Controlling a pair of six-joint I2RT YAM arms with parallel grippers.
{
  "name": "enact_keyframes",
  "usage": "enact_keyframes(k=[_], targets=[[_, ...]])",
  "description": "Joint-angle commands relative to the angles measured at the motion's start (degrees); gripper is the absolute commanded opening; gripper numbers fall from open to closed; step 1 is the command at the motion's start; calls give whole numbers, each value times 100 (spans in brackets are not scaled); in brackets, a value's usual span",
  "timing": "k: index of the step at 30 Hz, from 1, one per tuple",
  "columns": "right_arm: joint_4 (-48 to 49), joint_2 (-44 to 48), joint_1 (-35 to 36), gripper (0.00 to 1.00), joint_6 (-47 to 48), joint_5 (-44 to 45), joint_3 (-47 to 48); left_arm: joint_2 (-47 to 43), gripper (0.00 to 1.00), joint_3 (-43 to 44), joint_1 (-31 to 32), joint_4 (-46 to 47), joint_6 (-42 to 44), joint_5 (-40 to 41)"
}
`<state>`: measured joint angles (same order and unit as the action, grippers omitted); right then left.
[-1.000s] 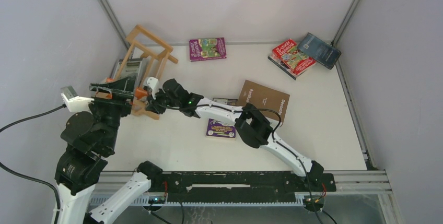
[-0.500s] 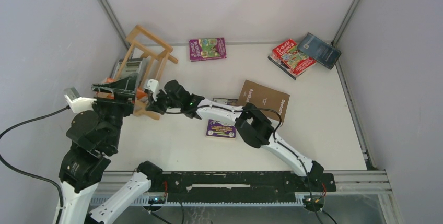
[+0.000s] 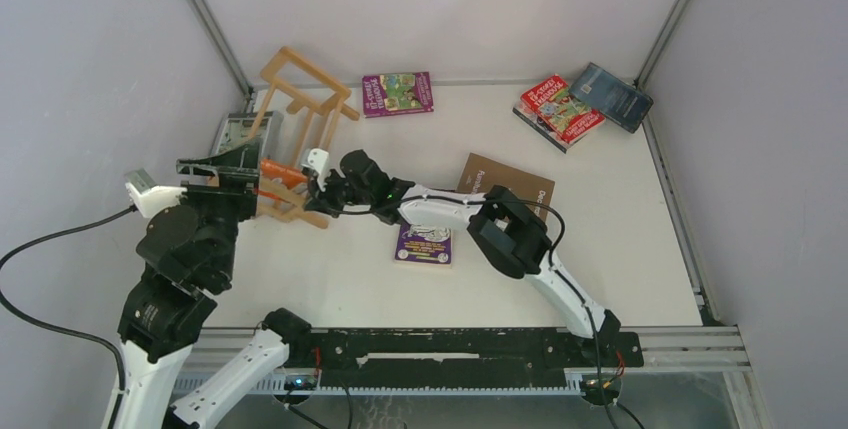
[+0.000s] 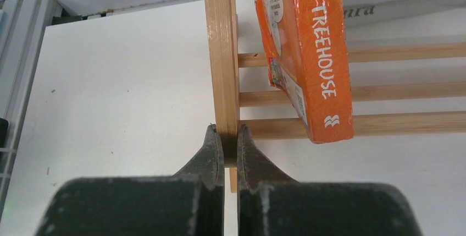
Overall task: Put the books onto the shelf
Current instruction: Move the shelf to the center of the board.
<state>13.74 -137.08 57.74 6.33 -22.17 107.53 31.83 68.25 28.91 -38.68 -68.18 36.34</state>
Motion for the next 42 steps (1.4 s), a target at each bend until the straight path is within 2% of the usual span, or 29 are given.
enact_keyframes(k=[1, 12, 16, 21, 29, 36, 38, 40, 42], targets=[[12, 571, -275, 0, -487, 275, -453, 134, 76, 44, 20, 51, -98, 345], [193, 1236, -666, 0, -606, 271, -1511, 578, 76, -39, 4, 114, -235, 781], [251, 1429, -818, 0, -606, 245, -1820, 940, 76, -16, -177, 258, -230, 586], [252, 1622, -1047, 0, -606, 193, -2119, 1434, 77, 21, -725, 543, -385, -36], [107, 1729, -1449, 0, -606, -19, -2233, 2156, 77, 185, -1768, 1032, -617, -552], [-150, 1689, -1589, 0, -606, -250, -2122, 2483, 77, -232, -2586, 1476, -1242, -860], [-245, 1702, -1598, 8, -555, -295, -2122, 2570, 77, -354, -2791, 1565, -1420, -945], [-298, 1725, -1611, 25, -564, -283, -2134, 2647, 77, -493, -2964, 1678, -1597, -1020], [-310, 1767, -1661, 37, -605, -292, -2166, 2717, 77, -628, -3191, 1786, -1738, -1106]])
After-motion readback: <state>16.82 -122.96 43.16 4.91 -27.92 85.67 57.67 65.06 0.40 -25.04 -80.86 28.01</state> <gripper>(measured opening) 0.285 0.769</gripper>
